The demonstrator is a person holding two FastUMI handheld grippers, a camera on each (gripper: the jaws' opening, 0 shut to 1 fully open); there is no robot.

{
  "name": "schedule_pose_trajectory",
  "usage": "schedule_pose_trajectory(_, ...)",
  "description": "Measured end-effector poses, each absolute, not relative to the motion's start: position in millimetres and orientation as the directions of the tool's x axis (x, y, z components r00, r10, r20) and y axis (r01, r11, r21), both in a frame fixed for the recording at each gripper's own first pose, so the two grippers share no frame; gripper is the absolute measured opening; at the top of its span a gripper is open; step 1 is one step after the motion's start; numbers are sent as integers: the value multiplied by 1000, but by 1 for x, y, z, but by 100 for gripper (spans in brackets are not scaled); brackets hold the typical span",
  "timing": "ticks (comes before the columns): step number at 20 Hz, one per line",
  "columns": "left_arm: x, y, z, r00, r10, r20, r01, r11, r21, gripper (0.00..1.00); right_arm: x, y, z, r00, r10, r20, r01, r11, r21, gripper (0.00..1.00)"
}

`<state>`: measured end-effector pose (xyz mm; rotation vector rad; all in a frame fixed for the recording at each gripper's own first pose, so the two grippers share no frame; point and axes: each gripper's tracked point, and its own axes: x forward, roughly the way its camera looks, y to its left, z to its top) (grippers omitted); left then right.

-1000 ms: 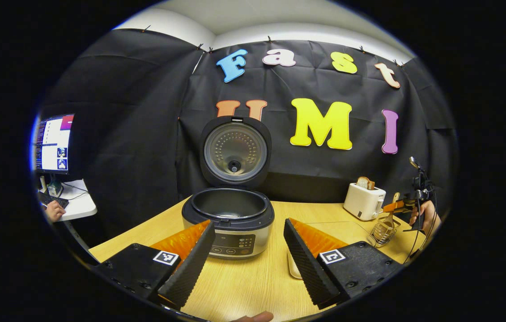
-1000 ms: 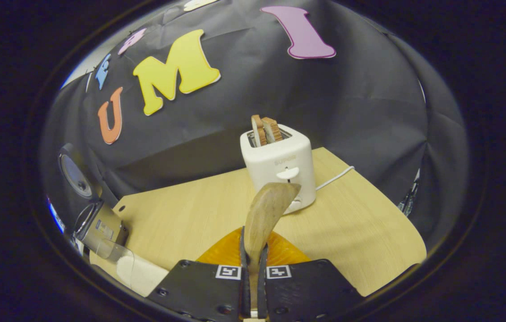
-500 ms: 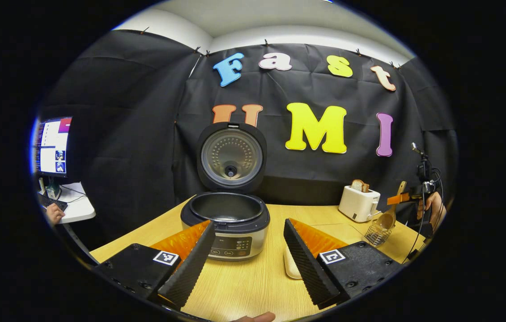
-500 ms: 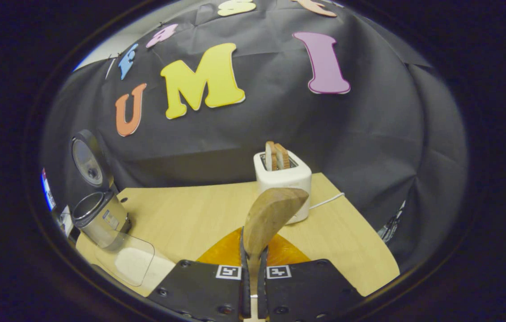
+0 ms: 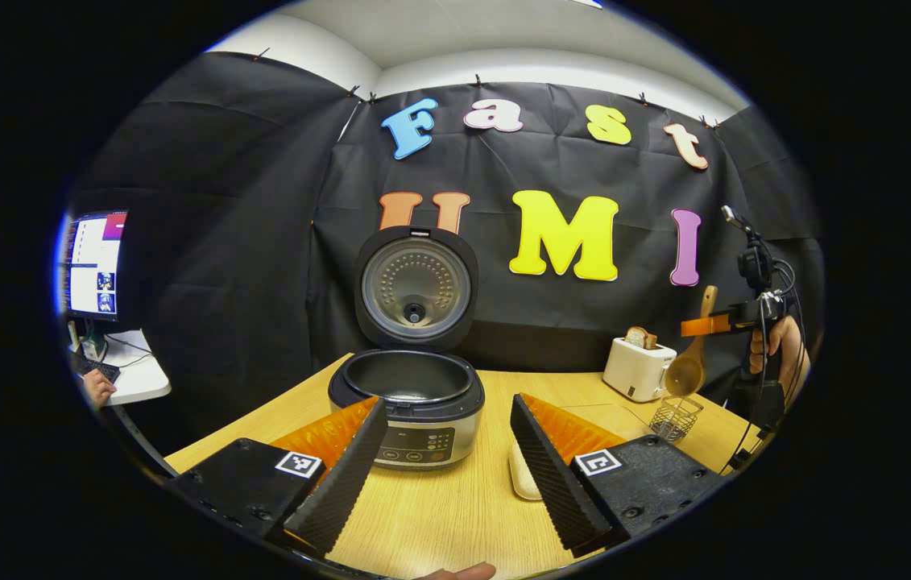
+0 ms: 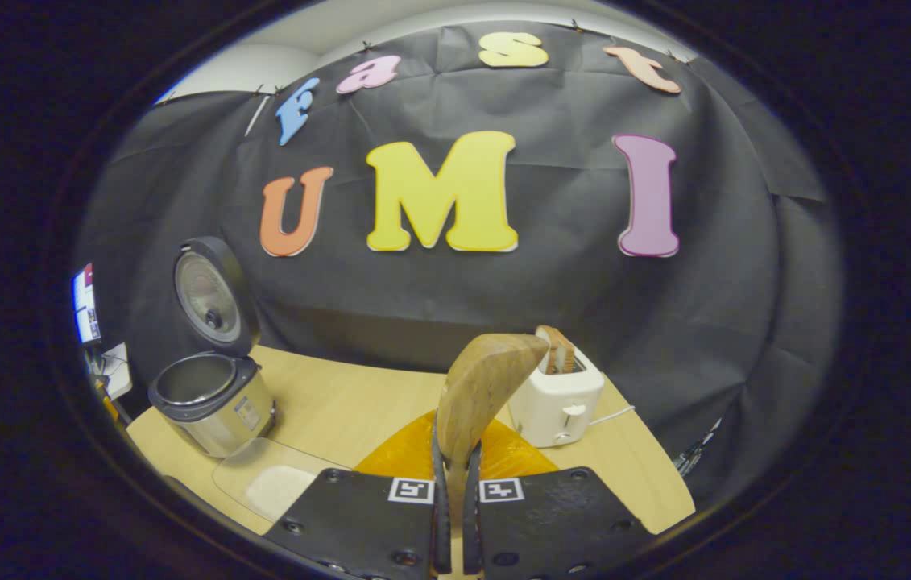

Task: Close the left gripper, press the button to open the rice cooker; take a wooden spoon from the chopstick holder with the right hand, scoop a spoonful of rice and pour it into the rice cooker, then put the wooden spoon back into the chopstick holder.

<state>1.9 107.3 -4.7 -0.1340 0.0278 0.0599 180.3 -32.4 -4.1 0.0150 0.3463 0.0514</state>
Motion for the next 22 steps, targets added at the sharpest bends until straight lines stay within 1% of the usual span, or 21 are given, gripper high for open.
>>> schedule_pose_trajectory(4,4,106,-9,997,53,-47,-59,991,-123,98,178,41,-9,933,129,-336,-150,988,-36,6)
schedule_pose_trajectory(7,4,106,-8,997,53,-47,-58,992,-108,98,180,85,-39,919,162,-360,-202,976,-78,6)
schedule_pose_trajectory(13,3,97,-4,999,28,-28,-30,994,-102,98,177,122,-119,904,123,-410,-249,931,-269,6)
schedule_pose_trajectory(15,3,98,-4,999,26,-30,-29,994,-107,98,175,123,-129,913,104,-395,-252,905,-343,6)
schedule_pose_trajectory(17,4,102,-6,999,33,-35,-37,993,-112,98,174,121,-131,923,92,-373,-243,893,-380,6)
schedule_pose_trajectory(22,3,110,-7,998,56,-39,-61,991,-122,98,164,123,-148,911,85,-404,-276,854,-441,6)
